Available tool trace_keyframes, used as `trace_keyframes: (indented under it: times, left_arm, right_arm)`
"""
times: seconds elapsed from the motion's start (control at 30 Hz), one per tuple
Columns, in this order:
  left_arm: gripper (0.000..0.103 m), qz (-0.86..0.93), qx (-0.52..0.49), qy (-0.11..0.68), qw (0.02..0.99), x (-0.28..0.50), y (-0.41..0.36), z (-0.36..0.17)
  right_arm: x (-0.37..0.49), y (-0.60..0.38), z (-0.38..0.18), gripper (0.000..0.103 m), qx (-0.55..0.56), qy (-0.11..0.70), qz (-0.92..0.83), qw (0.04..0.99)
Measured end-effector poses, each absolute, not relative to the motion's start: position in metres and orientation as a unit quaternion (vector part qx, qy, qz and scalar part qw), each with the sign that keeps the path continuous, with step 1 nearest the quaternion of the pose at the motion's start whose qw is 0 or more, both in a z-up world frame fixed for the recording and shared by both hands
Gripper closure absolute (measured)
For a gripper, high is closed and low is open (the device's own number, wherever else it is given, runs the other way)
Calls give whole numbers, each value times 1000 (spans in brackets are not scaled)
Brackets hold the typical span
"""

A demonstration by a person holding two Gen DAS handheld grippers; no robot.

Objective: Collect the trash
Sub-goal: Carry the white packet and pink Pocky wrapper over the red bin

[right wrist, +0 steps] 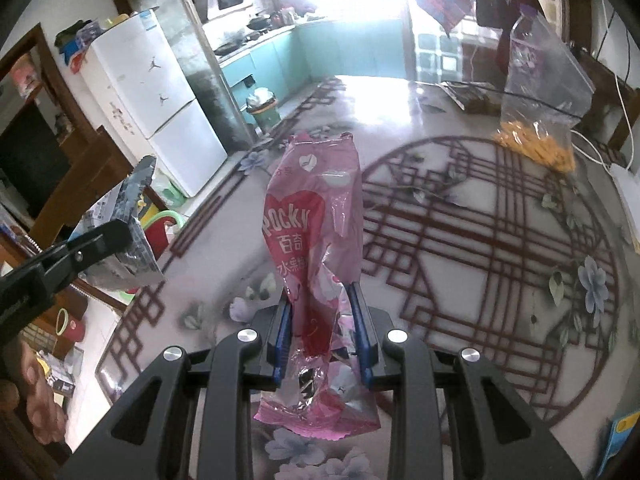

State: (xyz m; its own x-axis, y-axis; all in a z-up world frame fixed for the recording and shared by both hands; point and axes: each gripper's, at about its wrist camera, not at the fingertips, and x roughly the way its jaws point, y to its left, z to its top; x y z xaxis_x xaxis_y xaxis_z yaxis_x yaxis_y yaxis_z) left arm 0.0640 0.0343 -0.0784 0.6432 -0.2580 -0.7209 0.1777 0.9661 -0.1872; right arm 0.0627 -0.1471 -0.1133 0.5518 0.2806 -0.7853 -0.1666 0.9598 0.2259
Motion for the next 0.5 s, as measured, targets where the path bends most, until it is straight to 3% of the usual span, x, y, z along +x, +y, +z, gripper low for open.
trace_keyframes:
  times: [0.5]
  left_arm:
    - [79,-76,-40,402,912,72,68,-80]
  right_arm:
    - [66,-135,-121,77,59,462,138,874]
